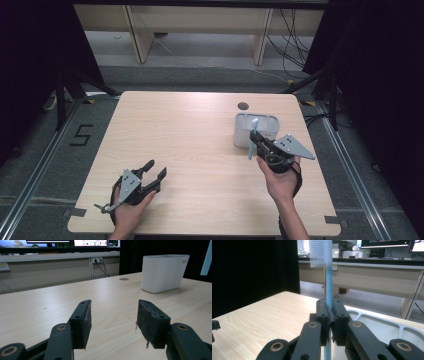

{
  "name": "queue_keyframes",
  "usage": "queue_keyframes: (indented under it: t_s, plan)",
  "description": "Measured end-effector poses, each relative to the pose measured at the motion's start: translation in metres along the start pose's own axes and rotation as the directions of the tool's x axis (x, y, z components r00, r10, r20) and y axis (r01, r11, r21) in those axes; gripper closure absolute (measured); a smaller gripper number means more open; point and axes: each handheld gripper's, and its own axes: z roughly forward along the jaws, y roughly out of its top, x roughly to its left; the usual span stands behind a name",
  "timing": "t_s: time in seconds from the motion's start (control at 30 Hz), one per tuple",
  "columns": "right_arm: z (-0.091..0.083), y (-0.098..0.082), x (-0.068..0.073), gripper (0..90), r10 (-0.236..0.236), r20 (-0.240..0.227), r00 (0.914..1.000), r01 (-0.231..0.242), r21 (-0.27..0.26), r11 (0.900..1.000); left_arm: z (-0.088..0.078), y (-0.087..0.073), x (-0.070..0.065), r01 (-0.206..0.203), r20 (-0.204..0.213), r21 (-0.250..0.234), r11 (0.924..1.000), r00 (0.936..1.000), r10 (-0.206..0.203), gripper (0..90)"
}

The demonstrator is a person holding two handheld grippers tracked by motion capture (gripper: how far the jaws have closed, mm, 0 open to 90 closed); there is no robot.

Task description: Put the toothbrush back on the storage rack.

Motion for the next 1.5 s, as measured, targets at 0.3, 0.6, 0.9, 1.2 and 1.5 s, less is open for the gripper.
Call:
queue_keyframes:
  t_s: [0.3,0.6,0.9,1.2,1.5]
  plan:
    - [-0.002,0.003,-0.006,85.8,-0.004,0.022,0.9998,0.004,-0.004,1.000,0.000,0.000,0.000,0.004,0.000,0.000,1.0000,1.0000,-0.004,44.9]
    - [-0.002,0.005,-0.013,85.8,-0.026,0.042,0.9988,0.027,-0.009,1.000,0.000,0.000,0.000,0.004,0.001,0.001,1.0000,1.0000,-0.004,45.0]
    - [-0.003,0.009,-0.016,85.8,0.004,0.057,0.9983,-0.003,-0.020,1.000,0.000,0.000,0.000,0.006,0.000,0.005,1.0000,1.0000,-0.006,45.1]
    - [-0.004,0.011,-0.022,85.8,-0.013,0.081,0.9967,0.015,-0.028,0.999,0.000,0.000,0.000,0.004,0.001,0.004,1.0000,1.0000,-0.004,45.1]
    - [-0.004,0.012,-0.028,85.8,-0.022,0.104,0.9943,0.027,-0.044,0.999,0.000,0.000,-0.001,-0.002,0.000,0.006,1.0000,1.0000,0.002,45.1]
